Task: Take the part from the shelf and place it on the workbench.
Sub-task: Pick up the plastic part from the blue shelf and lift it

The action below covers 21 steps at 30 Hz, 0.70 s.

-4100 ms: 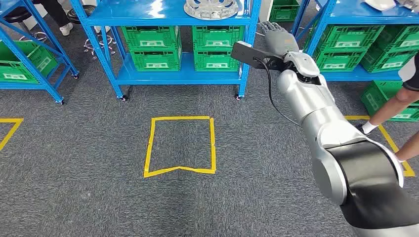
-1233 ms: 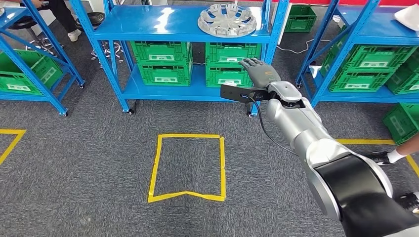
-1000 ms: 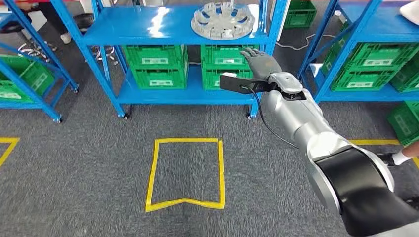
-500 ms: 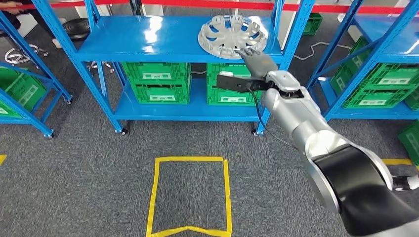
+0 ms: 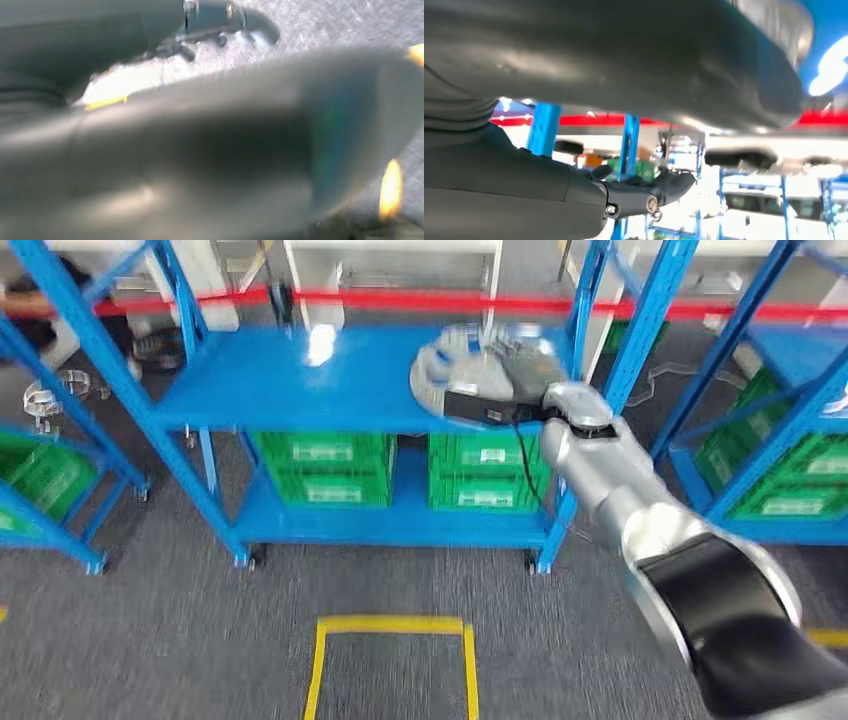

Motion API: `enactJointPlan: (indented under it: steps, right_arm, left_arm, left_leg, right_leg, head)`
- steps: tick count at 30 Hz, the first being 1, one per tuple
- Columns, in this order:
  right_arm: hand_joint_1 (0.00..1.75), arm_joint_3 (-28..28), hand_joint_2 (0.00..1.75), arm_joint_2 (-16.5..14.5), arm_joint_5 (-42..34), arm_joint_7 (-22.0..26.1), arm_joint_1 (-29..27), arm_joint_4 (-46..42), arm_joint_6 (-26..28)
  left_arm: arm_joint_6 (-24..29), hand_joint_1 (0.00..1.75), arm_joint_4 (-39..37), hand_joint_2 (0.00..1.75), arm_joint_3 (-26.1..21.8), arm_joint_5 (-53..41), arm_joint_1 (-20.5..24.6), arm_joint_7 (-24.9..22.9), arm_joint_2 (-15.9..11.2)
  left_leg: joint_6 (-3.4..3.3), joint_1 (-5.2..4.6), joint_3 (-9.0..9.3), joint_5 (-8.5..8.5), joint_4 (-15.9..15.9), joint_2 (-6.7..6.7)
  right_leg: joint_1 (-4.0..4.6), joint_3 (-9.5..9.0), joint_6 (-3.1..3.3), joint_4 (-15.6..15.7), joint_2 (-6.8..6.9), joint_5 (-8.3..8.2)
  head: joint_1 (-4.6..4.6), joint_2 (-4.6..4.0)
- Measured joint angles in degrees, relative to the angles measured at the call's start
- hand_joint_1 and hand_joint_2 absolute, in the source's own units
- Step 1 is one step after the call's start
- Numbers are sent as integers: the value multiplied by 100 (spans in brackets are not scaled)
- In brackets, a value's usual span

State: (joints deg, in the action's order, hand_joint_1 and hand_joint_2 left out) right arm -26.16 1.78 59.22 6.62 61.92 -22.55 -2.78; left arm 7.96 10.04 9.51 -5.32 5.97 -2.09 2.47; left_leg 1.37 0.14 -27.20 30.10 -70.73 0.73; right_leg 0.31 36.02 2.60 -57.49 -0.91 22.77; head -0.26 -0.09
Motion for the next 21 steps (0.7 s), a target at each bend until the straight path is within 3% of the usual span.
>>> enactJointPlan:
  steps: [1, 2, 4, 5, 6, 7, 9, 10, 11, 12, 14, 16, 17, 19, 20, 21]
  right_arm:
    - [0, -15, 0, 3, -17, -6, 27, -5, 7]
    - [0, -30, 0, 17, -39, -5, 22, -5, 8]
    - [0, -58, 0, 47, -89, 3, -14, -5, -2]
    - [0, -66, 0, 62, -110, 8, -17, -5, -4]
    - [0, -71, 0, 67, -129, 13, -10, -5, -3]
    - [0, -74, 0, 70, -144, 18, -2, -7, -1]
    - [0, -82, 0, 72, -162, 23, 13, -9, 6]
    - [0, -86, 0, 72, -164, 20, 21, -14, 10]
    - [0, -88, 0, 74, -165, 15, 38, -20, 16]
    - [0, -91, 0, 76, -167, 9, 62, -28, 22]
    - [0, -102, 0, 80, -180, -8, 99, -40, 32]
    - [0, -133, 0, 86, -202, -26, 91, -40, 35]
    - [0, -151, 0, 95, -210, -37, 65, -39, 36]
    - [0, -170, 0, 118, -222, -54, -19, -35, 35]
    - [0, -174, 0, 129, -226, -60, -65, -31, 35]
    - [0, -177, 0, 142, -230, -61, -104, -25, 35]
  left_arm:
    - [3, 0, 2, 0, 0, 2, 15, 2, 10]
    - [8, 0, 3, 0, 0, 1, 22, 1, 15]
    - [24, 0, 1, 0, -1, 1, 7, -10, 12]
    - [33, 0, -1, 0, -1, 1, -10, -16, 6]
    - [38, 0, -2, 0, -2, 2, -30, -19, 0]
    - [42, 0, -4, 0, -3, 2, -52, -19, -5]
    - [43, 0, -6, 0, -5, 12, -75, -15, 3]
    - [43, 0, -6, 0, -6, 19, -80, -13, 8]
    - [43, 0, -4, 0, -7, 26, -80, -12, 13]
    - [43, 0, 0, 0, -8, 29, -76, -10, 12]
    - [46, 0, 9, 0, -10, 31, -67, -1, 16]
    - [50, 0, 13, 0, -22, 32, -42, 4, 12]
    - [52, 0, 13, 0, -34, 32, -32, 8, 9]
    - [50, 0, 13, 0, -60, 33, -34, 26, 3]
    - [48, 0, 13, 0, -71, 34, -44, 41, 3]
    - [45, 0, 13, 0, -79, 34, -53, 55, 3]
  left_leg:
    - [17, 2, -283, 97, -316, -18]
    - [30, 10, -527, 344, -487, -25]
    - [47, 28, -882, 950, -485, -32]
    - [56, 41, -985, 1121, -322, -35]
    - [71, 61, -1038, 1074, -61, -40]
    - [101, 87, -1052, 760, 281, -53]
    - [145, 134, -1029, -123, 937, -145]
    - [131, 143, -999, -406, 1107, -189]
    - [90, 145, -976, -504, 1183, -215]
    - [29, 140, -895, -492, 1158, -210]
    - [-79, 144, -730, -474, 1171, -167]
    - [-146, 135, -560, -398, 1190, -141]
    - [-160, 123, -489, -351, 1213, -118]
    - [-166, 97, -330, -226, 1272, -66]
    - [-165, 81, -232, -148, 1292, -46]
    - [-166, 63, -124, -59, 1303, -30]
  right_leg:
    - [-5, -94, 27, 14, -3, 83]
    - [-13, -195, 32, 25, -6, 161]
    - [-49, -410, -1, 37, -15, 324]
    - [-76, -512, -29, 34, -23, 409]
    - [-105, -612, -62, 29, -31, 498]
    - [-130, -702, -98, 24, -37, 590]
    - [-144, -867, -181, 1, -36, 794]
    - [-137, -952, -233, 4, -32, 890]
    - [-128, -1012, -285, -41, -28, 919]
    - [-128, -1011, -327, -147, -21, 898]
    - [-142, -845, -382, -609, 13, 735]
    - [-144, -408, -400, -1190, 46, 730]
    - [-138, -135, -403, -1419, 52, 886]
    - [-122, 328, -385, -1583, 53, 1392]
    - [-108, 469, -357, -1474, 53, 1568]
    - [-89, 553, -311, -1249, 52, 1543]
  head:
    - [-14, 0]
    - [-26, 0]
    - [-28, 0]
    - [-30, 0]
    - [-33, 0]
    - [-35, 0]
    - [-60, 0]
    - [-68, 0]
    - [-73, 0]
    - [-64, 0]
    - [-25, 0]
    - [8, 0]
    - [11, 0]
    - [16, 0]
    - [19, 0]
    - [23, 0]
